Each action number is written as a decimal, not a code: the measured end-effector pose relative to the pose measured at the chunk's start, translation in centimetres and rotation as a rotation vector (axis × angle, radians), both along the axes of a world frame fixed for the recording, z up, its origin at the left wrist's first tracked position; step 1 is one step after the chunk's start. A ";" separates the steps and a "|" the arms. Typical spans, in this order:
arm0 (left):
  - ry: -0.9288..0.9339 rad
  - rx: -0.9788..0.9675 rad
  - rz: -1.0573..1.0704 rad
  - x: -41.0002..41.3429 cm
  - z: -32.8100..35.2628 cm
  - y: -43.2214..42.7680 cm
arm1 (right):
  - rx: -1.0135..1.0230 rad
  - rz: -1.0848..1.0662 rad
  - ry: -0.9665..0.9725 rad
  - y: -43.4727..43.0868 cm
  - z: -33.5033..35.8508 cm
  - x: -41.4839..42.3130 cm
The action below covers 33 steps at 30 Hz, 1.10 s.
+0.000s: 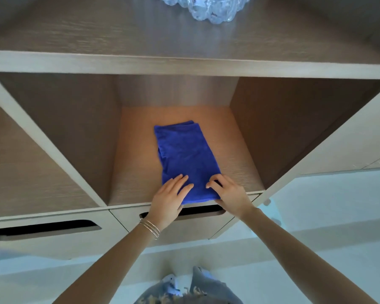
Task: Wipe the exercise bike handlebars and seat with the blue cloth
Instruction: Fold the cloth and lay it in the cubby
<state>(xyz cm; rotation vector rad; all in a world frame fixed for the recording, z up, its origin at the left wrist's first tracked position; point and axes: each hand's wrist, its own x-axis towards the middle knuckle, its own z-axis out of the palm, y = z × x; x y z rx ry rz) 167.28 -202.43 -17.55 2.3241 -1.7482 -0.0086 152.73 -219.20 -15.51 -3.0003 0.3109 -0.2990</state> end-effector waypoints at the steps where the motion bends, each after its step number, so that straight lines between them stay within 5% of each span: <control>1: 0.007 -0.053 0.009 0.0 0.1 0.0 | -0.001 0.005 -0.019 0.0 0.0 0.1; 6: 0.063 -0.143 0.096 -0.1 1.8 0.9 | 0.225 -0.018 0.046 -0.5 1.1 -0.2; 13: 0.737 0.122 0.069 2.7 6.4 1.7 | 0.720 0.005 0.564 -1.9 6.2 1.1; 16: 0.828 0.093 0.097 4.4 8.0 0.6 | 0.796 -0.040 0.566 -2.8 8.7 2.5; 20: 0.616 -0.164 0.321 7.2 8.4 -3.5 | 0.454 -0.290 0.156 -4.2 8.6 7.3; 23: 0.483 -0.191 0.383 8.5 8.0 -6.1 | 0.296 -0.561 0.107 -3.9 7.1 9.8; 33: 0.200 0.075 0.102 5.5 -0.2 -2.2 | 0.218 -0.232 0.213 -0.2 0.3 5.2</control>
